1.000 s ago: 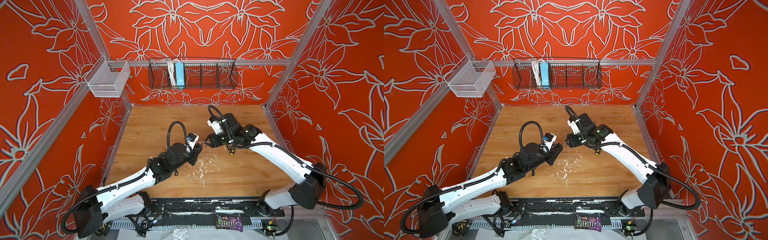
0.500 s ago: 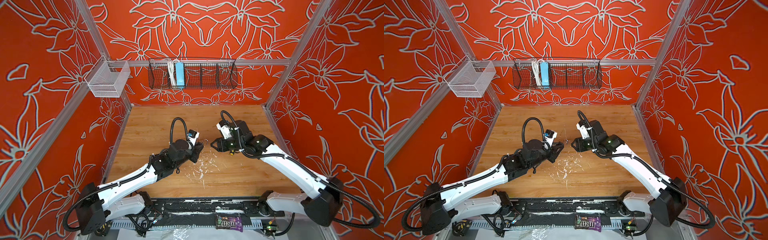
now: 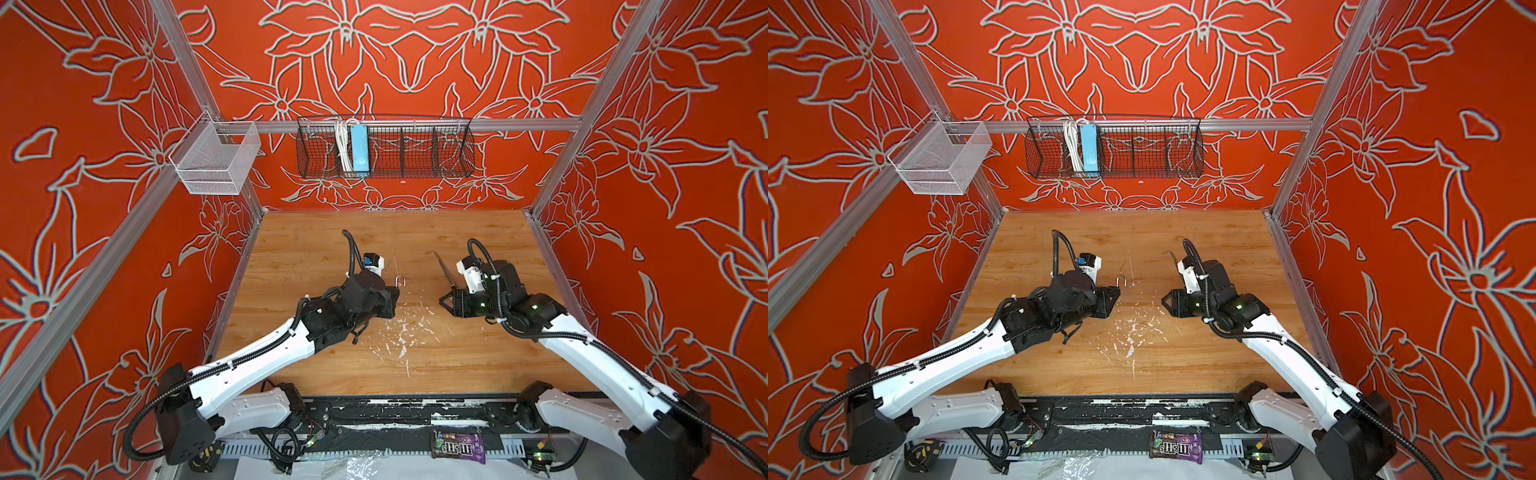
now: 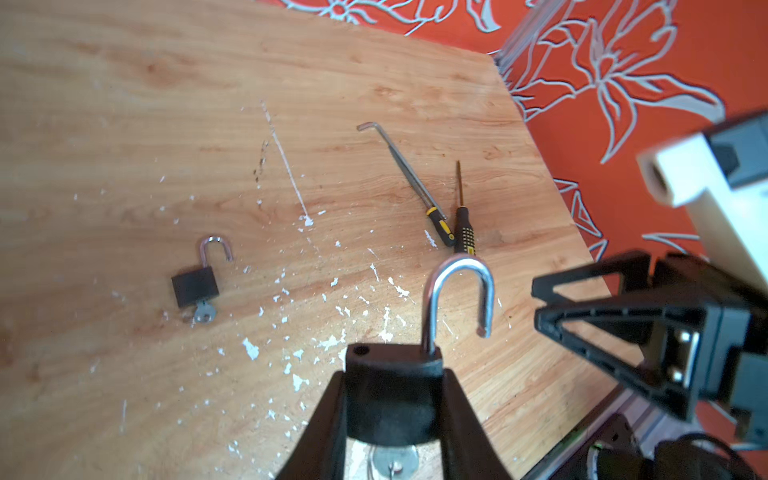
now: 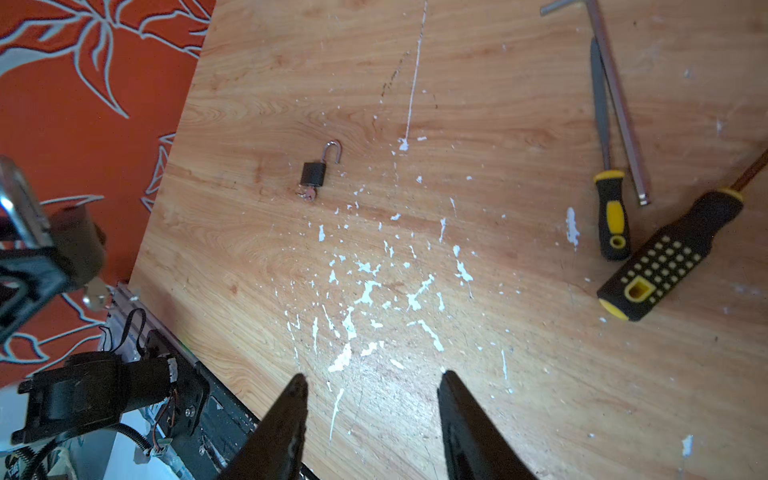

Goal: Unlock with the key
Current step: 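Lower the padlock with the left gripper while the right gripper draws back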

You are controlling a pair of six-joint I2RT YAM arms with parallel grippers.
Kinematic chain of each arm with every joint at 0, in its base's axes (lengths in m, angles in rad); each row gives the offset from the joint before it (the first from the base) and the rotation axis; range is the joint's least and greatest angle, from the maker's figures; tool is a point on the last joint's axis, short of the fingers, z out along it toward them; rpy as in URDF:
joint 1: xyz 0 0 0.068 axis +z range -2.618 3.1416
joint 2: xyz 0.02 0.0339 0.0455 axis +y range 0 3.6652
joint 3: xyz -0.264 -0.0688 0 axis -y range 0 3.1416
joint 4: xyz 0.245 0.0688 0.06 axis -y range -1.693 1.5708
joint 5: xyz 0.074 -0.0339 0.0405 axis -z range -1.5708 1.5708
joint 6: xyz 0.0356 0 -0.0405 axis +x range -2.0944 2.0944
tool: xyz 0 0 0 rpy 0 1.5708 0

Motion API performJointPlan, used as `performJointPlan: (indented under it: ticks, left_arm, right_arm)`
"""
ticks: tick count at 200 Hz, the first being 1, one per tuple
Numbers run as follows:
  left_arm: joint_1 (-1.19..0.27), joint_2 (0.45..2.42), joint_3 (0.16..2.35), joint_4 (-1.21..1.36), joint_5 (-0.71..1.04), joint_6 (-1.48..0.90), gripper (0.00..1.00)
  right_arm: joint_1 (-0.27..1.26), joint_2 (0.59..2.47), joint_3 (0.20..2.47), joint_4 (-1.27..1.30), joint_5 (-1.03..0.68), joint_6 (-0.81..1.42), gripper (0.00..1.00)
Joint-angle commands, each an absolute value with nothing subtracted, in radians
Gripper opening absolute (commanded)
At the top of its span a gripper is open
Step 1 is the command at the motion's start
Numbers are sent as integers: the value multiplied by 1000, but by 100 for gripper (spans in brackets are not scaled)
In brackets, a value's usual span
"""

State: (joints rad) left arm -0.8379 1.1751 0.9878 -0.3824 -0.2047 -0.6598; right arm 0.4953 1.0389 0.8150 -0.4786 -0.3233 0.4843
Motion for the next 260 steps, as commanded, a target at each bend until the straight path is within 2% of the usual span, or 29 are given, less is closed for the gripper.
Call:
performJointPlan:
  ticks: [1,27,63,138,179,260]
  left_arm:
    - [-840,1290,1065,-511,-248,-811,0]
    - [-835,1476,1208,-601,-223,-856,0]
    - [-803,1715,1387,-695,-216,-889,0]
    - [-749,1966,1523,-709,-207,-894,0]
    - [-728,2025,1556,-712,-196,-859,0]
    - [-709,2082,1559,-713,-162,-780,0]
  right_arm:
    - [473,1020,768,-452,-315,525,54]
    - [442,1009,704,-415,-321,562,59]
    - [392,1016,654,-368,-322,577,76]
    - [358,1085,629,-312,-324,552,93]
    - [350,1112,621,-287,-347,554,97]
    - [345,1132,612,-238,-385,573,97]
